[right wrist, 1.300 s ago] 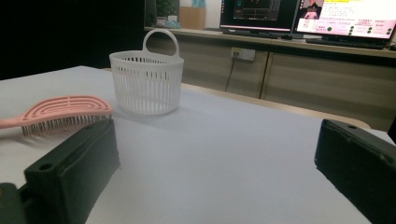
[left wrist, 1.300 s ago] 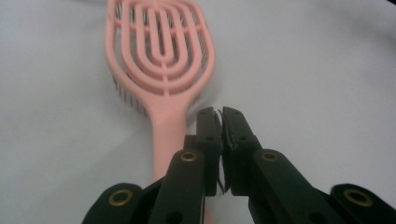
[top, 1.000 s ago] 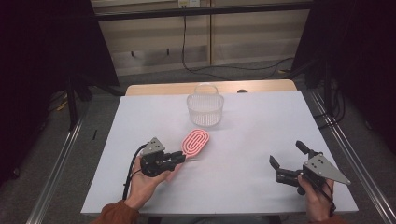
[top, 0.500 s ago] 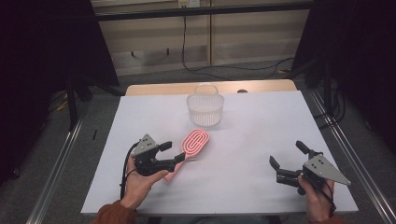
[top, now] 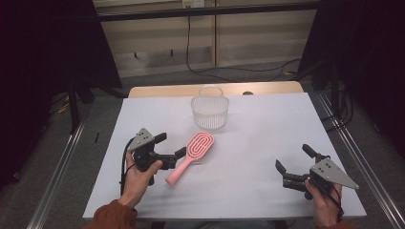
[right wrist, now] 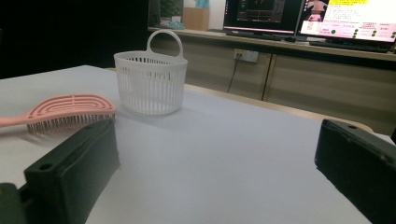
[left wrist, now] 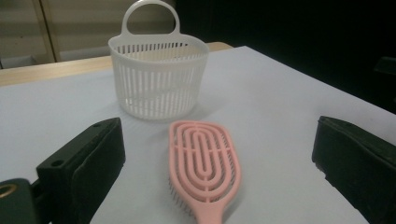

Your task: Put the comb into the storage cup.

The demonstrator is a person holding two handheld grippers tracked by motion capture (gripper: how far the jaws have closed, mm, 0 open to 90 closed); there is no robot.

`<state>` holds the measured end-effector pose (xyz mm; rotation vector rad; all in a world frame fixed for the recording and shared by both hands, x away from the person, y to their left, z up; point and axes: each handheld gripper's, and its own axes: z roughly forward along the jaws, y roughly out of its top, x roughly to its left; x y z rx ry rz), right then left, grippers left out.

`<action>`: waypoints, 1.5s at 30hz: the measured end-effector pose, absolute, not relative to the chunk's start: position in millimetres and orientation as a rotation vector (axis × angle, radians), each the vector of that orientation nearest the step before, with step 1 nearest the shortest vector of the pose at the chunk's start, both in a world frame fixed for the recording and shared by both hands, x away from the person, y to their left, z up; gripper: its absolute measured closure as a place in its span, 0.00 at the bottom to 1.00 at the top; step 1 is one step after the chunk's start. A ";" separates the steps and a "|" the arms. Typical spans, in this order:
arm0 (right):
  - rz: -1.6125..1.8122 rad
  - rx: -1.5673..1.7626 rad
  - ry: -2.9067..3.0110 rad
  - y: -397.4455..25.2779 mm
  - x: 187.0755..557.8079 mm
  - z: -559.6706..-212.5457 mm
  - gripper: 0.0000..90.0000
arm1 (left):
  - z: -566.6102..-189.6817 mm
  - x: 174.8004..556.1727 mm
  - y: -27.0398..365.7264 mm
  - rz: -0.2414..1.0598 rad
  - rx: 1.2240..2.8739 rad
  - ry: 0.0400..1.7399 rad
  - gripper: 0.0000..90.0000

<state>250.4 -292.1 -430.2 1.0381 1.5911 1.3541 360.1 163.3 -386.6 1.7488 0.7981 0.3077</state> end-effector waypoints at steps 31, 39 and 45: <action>1.365 1.027 1.601 -291.7 249.9 -430.2 0.00 | -386.7 413.7 116.3 0.231 1.977 0.719 0.07; 1.362 1.030 1.604 -291.9 250.1 -430.6 0.00 | -397.9 428.2 106.5 0.103 2.098 0.787 0.07; 1.364 1.028 1.608 -291.7 250.3 -430.8 0.00 | -396.9 429.0 99.4 0.089 2.160 0.721 0.07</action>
